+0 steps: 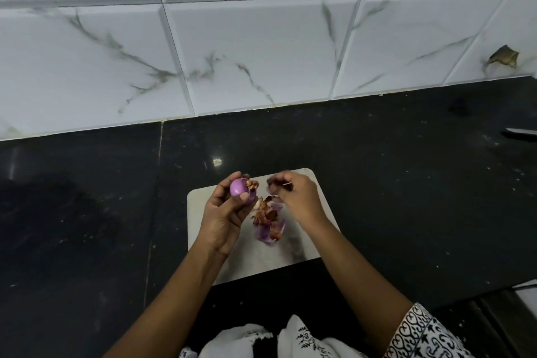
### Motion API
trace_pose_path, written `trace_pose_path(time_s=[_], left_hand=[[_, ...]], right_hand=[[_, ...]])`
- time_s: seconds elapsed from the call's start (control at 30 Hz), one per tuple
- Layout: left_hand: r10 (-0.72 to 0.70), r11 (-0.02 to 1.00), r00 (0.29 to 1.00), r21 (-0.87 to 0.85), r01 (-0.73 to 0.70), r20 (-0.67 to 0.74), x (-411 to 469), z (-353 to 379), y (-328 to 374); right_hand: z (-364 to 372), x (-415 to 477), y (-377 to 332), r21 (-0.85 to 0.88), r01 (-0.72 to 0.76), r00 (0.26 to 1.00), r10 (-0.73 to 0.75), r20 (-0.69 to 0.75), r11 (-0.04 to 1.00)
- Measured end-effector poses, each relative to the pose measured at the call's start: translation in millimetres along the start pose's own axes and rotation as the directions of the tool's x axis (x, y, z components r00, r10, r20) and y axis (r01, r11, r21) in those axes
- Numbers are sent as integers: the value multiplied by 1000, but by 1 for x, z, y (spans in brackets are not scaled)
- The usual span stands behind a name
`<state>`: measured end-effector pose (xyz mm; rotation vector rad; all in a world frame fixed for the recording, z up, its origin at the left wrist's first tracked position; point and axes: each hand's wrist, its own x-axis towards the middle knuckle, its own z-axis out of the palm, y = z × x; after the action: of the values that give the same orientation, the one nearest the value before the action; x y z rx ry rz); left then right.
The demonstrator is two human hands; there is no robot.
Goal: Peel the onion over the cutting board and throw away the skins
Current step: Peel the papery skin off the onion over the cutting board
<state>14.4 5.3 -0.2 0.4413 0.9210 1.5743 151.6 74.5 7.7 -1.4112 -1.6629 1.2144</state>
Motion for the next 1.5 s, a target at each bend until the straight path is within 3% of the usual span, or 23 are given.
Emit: trace_pose_path(time_s=[0.1, 0.2, 0.27, 0.37, 0.5, 0.8, 0.93, 1.07, 1.2, 1.3, 1.4, 1.5], left_hand=[[-25, 1000, 999, -12, 25, -44, 2, -9, -4], [-73, 997, 995, -3, 73, -69, 1, -14, -6], [-99, 995, 992, 8, 100, -74, 0, -15, -7], [-133, 991, 988, -1, 133, -82, -1, -14, -6], [-156, 985, 985, 61, 161, -75, 0, -12, -5], [-187, 963, 981, 184, 195, -59, 5, -11, 0], [-144, 968, 989, 205, 147, -32, 2, -11, -2], [-85, 977, 996, 193, 89, -28, 0, -11, -4], [-41, 983, 999, 181, 43, -12, 0, -11, -4], [-41, 985, 999, 166, 38, 11, -1, -11, -4], [-47, 989, 999, 142, 43, 25, -3, -12, -5], [-47, 997, 999, 67, 45, 25, -1, -15, -4]], right_hand=[[2, -10, 7, -328, 99, 990, -59, 129, 939], [1, -14, 5, -484, 191, 967, -79, 242, 854], [-1, -15, 1, -451, 224, 959, -113, 259, 864], [-6, -18, -12, -309, 315, 947, -276, 163, 898], [-10, -12, -23, -411, 577, 816, -516, 260, 706], [-21, 3, -35, -519, 760, 639, -597, 485, 391], [-15, 0, -30, -461, 739, 667, -628, 401, 492], [-9, -3, -26, -350, 616, 787, -569, 238, 705], [-6, -6, -27, -237, 440, 898, -419, 135, 866], [-4, 1, -25, -202, 206, 974, -180, 138, 957], [-8, 10, -16, -154, 25, 986, 1, 165, 988], [-11, 3, -11, -316, 41, 975, 32, 221, 948]])
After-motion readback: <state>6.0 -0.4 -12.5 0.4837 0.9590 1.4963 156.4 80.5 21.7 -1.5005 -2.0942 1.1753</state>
